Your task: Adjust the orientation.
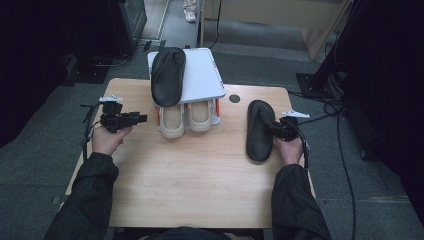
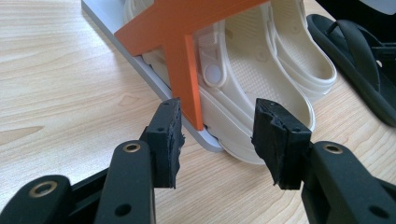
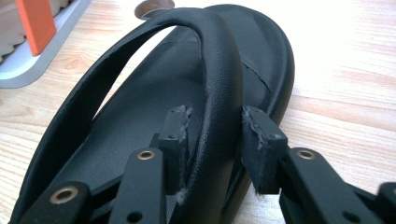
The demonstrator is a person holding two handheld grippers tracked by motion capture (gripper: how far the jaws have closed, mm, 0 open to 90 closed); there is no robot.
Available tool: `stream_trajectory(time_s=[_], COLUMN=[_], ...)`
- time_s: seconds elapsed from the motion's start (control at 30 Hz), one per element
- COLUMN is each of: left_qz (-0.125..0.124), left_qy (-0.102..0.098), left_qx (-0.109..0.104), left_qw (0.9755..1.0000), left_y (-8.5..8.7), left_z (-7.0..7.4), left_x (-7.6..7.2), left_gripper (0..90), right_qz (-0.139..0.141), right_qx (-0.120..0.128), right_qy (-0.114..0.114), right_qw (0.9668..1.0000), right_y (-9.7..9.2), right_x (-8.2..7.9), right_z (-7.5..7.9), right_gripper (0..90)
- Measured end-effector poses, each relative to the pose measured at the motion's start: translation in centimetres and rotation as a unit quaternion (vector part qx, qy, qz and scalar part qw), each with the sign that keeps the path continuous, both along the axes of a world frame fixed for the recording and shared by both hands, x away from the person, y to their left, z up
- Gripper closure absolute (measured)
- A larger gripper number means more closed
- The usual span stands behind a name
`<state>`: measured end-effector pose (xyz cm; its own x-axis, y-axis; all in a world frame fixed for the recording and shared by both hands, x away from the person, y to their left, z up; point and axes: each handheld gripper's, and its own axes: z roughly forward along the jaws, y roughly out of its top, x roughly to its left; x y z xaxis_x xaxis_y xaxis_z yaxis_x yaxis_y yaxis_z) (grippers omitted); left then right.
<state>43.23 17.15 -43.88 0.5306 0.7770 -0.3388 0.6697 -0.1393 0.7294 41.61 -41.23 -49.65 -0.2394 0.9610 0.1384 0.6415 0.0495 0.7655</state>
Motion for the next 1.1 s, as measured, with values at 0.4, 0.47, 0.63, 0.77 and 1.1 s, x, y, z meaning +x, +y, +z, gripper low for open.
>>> stream_trajectory(time_s=[0.4, 0.47, 0.63, 0.77, 1.1], left_qz=[0.0, -0.002, -0.003, -0.006, -0.011], left_qy=[-0.005, -0.004, -0.003, -0.004, -0.002], left_qx=[0.001, -0.001, -0.006, -0.003, 0.0], left_qw=[1.0, 1.0, 1.0, 1.0, 0.9999], left_y=[0.1, 0.2, 0.3, 0.2, 0.0], left_z=[0.2, 0.2, 0.3, 0.3, 0.2], left_x=[-0.1, -0.1, -0.2, -0.3, -0.3], left_gripper=[53.1, 53.1, 53.1, 53.0, 52.9], right_qz=[-0.045, -0.048, -0.04, -0.035, -0.031], right_qx=[0.012, 0.016, 0.01, 0.018, 0.019], right_qy=[0.026, 0.033, 0.032, 0.026, 0.026], right_qw=[0.9986, 0.9982, 0.9986, 0.9989, 0.999], right_y=[1.3, 1.4, 2.0, 2.5, 3.5], right_x=[-0.3, -0.2, 0.1, 0.4, 1.5], right_z=[0.7, 1.1, 2.5, 3.6, 6.1], right_gripper=[74.1, 74.1, 74.6, 74.8, 74.7])
